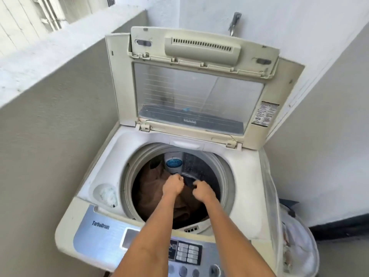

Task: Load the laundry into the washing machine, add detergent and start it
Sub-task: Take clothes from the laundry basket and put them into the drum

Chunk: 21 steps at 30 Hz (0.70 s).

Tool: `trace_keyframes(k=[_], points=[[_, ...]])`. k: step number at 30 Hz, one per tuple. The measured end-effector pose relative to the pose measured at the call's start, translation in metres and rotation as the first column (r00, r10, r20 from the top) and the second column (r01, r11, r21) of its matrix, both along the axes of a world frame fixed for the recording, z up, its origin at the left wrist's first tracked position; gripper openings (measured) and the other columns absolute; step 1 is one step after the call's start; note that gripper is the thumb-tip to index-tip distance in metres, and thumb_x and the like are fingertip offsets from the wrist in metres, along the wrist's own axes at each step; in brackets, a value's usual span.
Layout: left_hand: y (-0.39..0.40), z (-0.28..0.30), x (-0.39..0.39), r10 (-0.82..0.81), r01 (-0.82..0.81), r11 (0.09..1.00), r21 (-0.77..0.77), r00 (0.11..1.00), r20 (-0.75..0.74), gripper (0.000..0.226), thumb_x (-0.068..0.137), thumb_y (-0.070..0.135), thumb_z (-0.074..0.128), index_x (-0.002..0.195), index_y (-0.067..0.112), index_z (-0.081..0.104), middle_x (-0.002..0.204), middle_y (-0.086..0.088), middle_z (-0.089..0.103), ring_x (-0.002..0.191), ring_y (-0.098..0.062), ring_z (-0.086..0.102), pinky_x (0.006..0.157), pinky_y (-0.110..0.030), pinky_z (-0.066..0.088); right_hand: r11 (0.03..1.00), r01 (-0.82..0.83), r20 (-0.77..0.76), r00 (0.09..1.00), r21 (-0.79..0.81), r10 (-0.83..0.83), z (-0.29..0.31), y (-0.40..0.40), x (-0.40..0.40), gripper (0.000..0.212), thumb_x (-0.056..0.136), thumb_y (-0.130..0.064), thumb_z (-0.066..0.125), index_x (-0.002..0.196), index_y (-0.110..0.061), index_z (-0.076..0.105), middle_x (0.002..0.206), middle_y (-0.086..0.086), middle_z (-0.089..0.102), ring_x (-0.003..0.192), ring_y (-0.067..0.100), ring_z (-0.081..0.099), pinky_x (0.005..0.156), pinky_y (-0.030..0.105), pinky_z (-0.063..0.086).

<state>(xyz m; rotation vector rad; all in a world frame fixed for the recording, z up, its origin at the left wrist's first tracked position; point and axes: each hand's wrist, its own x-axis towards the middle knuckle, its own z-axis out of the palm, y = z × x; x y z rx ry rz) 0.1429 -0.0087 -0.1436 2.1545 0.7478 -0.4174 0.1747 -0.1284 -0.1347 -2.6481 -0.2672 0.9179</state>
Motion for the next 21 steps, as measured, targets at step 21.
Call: trace_keyframes(k=[21], points=[[-0.387, 0.162, -0.154, 0.123, 0.014, 0.974, -0.225, 0.805, 0.581, 0.016, 0.093, 0.026, 0.045, 0.093, 0.017, 0.058, 0.092, -0.002, 0.066, 0.087, -0.023, 0.061, 0.075, -0.033, 0.046, 0.184, 0.556, 0.004, 0.309, 0.81, -0.951, 0.138, -0.311, -0.185, 0.019, 0.092, -0.021, 0.049, 0.092, -0.008, 0.063, 0.087, 0.006, 0.065, 0.078, 0.025, 0.058, 0.066, 0.029, 0.038]])
